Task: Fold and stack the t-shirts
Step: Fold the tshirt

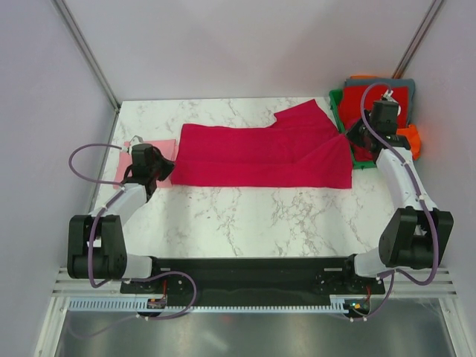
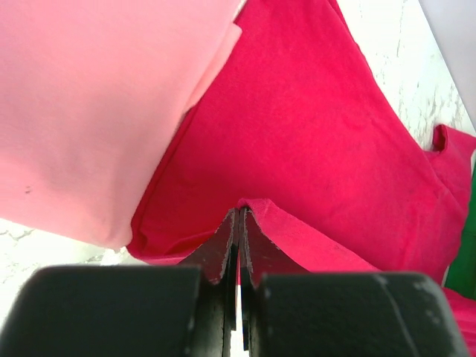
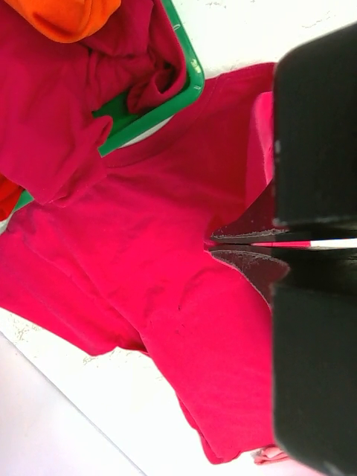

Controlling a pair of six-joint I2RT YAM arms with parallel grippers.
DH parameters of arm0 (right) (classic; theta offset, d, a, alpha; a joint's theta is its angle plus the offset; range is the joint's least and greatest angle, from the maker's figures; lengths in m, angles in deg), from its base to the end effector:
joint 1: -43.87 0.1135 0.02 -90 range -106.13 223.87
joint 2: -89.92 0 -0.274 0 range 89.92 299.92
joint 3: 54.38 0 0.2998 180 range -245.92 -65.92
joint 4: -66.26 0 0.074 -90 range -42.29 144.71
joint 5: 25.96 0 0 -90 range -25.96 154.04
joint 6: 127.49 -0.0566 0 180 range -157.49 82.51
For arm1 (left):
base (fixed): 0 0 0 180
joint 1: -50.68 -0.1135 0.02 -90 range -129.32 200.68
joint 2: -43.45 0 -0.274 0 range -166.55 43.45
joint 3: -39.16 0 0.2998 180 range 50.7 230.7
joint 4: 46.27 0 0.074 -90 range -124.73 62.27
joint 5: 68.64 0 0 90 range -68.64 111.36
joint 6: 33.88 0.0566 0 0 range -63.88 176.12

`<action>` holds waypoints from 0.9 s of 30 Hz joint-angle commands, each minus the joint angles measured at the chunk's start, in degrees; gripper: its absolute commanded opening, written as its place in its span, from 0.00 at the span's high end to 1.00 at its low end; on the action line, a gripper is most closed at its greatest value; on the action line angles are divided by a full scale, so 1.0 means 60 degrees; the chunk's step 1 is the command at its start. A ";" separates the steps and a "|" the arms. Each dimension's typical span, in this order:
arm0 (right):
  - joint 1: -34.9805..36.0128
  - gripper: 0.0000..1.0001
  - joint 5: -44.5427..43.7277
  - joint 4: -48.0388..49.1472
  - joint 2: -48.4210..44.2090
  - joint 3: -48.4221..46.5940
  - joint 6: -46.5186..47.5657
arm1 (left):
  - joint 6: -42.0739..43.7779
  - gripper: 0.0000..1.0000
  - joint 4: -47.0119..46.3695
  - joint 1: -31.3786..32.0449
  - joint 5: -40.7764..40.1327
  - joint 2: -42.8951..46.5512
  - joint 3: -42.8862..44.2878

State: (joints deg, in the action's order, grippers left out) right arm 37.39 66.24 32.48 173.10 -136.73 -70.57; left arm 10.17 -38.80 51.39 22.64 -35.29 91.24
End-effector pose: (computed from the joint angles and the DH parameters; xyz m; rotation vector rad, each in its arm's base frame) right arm 0.3924 -0.0424 0.3071 0.7205 2.0688 0.3054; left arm 0.3425 -0.0055 0.1744 -0.8372 2.0432 -0.4863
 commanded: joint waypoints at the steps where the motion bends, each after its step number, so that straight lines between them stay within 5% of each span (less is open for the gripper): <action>1: 0.0055 1.00 -0.0308 0.0425 0.0184 -0.0548 0.0108 | -0.0178 0.98 -0.0492 -0.0030 -0.0842 0.0393 -0.0148; 27: 0.0362 1.00 -0.0600 0.0543 0.2234 -0.2187 0.0093 | -0.0002 0.98 -0.0756 -0.0045 -0.0682 -0.1334 0.1110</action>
State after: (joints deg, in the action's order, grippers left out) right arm 39.64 64.16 34.16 185.14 -146.10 -70.44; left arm 10.10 -40.86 51.39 18.90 -41.82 94.71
